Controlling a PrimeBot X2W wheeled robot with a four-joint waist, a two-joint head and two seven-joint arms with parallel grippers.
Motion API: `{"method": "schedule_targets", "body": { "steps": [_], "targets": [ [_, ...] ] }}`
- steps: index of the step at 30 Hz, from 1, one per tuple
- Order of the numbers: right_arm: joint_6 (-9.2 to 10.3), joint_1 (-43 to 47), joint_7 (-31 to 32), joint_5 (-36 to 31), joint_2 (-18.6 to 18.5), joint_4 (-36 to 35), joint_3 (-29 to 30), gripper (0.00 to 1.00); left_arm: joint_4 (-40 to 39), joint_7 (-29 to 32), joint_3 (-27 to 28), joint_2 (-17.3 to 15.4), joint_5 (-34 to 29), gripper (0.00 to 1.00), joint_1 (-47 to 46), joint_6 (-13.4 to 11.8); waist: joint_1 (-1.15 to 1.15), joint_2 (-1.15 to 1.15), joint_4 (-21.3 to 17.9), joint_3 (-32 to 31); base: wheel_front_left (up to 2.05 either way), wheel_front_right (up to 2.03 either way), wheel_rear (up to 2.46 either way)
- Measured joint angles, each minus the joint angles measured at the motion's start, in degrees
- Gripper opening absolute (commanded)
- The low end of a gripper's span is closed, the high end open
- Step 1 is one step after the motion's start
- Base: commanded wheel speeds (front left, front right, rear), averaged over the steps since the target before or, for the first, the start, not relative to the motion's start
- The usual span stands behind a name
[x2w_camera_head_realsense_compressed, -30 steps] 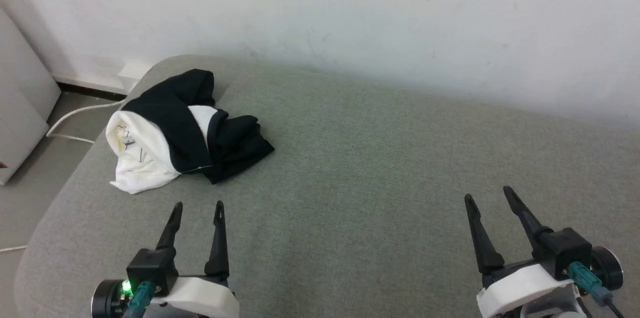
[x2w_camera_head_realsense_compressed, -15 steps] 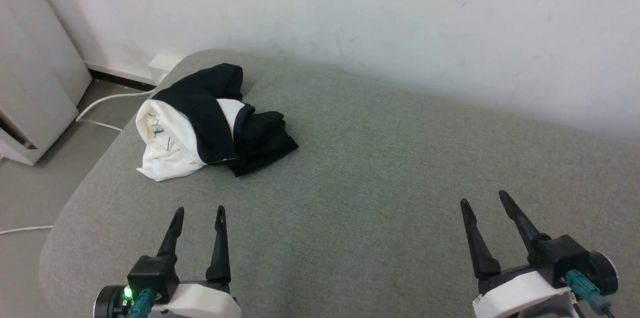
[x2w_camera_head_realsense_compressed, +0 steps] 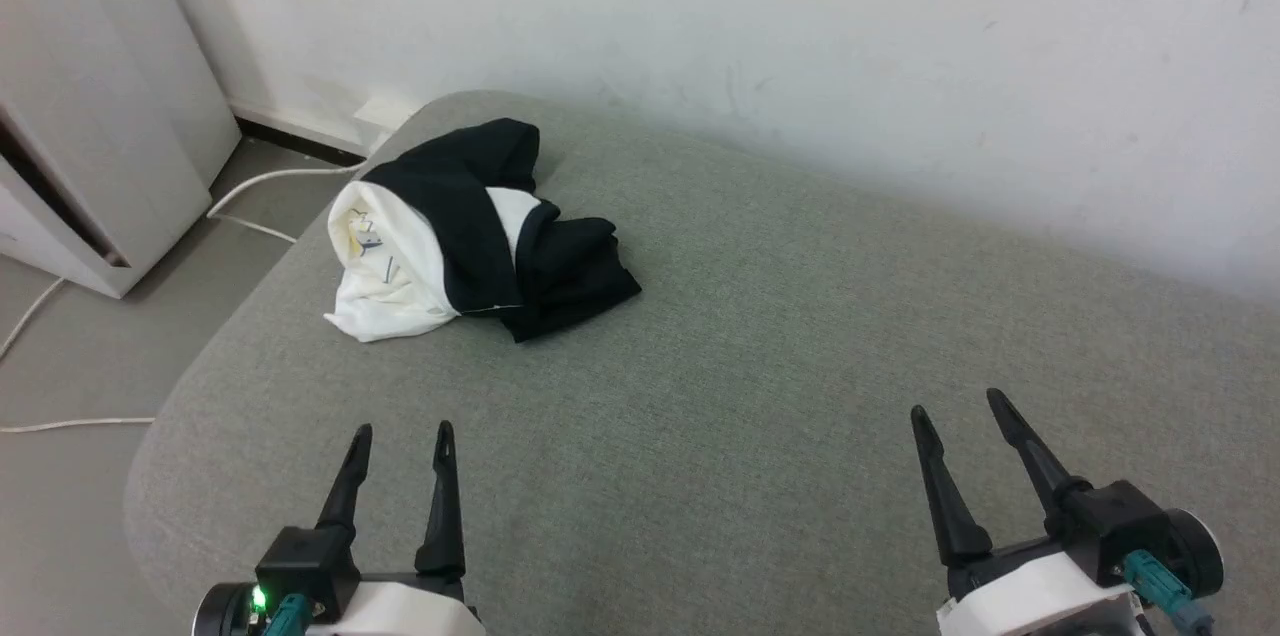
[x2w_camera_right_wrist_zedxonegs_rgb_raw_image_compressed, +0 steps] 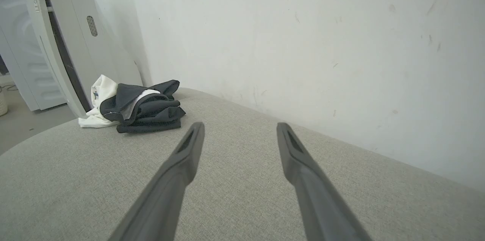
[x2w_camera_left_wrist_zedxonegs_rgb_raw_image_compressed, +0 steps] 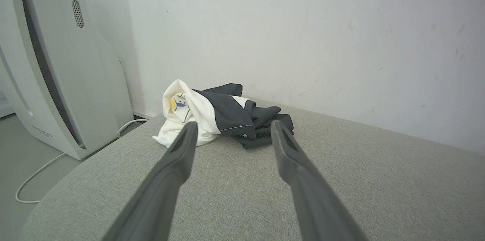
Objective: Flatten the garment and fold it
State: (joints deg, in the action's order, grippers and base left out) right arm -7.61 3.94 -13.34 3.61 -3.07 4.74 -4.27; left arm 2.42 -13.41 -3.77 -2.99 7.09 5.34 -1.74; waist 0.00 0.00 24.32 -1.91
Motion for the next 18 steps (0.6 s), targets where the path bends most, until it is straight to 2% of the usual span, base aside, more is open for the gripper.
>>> {"method": "schedule_targets", "body": {
  "steps": [11, 18],
  "targets": [
    [0.0, 0.27, -1.32, 0.59, 0.0, 0.48, -0.82, 1.0, 0.16, -1.27, -0.26, 0.0, 0.43, 1.0, 0.5, -0.08, 0.0, 0.0, 2.5, -0.3, 0.0, 0.0, 0.0],
    [0.0, 0.48, -1.34, 0.6, 0.01, 0.53, -1.04, 1.0, 0.16, -1.32, -0.31, 0.01, 0.44, 1.0, 0.53, -0.08, 0.0, 0.0, 2.69, -0.33, 0.0, 0.0, 0.0]
  ]
}}
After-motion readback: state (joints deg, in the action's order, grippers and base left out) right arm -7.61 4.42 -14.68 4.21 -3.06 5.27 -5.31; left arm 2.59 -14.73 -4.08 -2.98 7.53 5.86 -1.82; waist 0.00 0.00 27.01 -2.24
